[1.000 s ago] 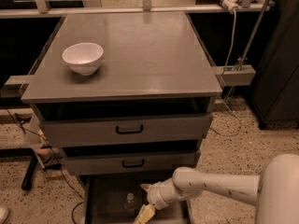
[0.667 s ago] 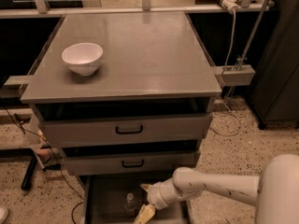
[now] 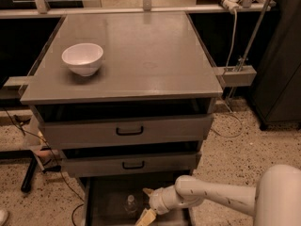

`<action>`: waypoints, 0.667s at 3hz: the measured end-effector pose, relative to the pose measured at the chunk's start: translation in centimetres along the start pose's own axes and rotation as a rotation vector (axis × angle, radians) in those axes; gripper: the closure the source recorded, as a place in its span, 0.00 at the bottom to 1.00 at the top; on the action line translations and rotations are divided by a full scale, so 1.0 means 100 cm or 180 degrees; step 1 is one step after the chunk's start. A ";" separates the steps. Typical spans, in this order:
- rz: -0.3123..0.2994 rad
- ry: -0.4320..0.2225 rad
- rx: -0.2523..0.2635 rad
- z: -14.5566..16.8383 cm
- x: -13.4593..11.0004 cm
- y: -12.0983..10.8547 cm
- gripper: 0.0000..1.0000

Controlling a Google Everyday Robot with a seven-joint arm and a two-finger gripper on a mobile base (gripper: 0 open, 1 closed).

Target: Pick blue plastic bottle from bottom drawer and place on counter

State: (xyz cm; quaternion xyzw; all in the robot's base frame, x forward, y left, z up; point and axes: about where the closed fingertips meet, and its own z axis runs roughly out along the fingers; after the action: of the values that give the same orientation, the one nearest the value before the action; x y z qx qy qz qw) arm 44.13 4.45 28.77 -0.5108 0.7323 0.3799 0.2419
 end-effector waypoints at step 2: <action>0.0074 -0.0166 0.0154 0.026 0.014 -0.029 0.00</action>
Offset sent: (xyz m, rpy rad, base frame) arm 0.0333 0.0080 -0.0543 0.0485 -0.0249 -0.1113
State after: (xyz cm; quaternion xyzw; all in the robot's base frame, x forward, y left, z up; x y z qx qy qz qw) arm 46.24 5.18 25.29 -0.4861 0.7406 0.3781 0.2688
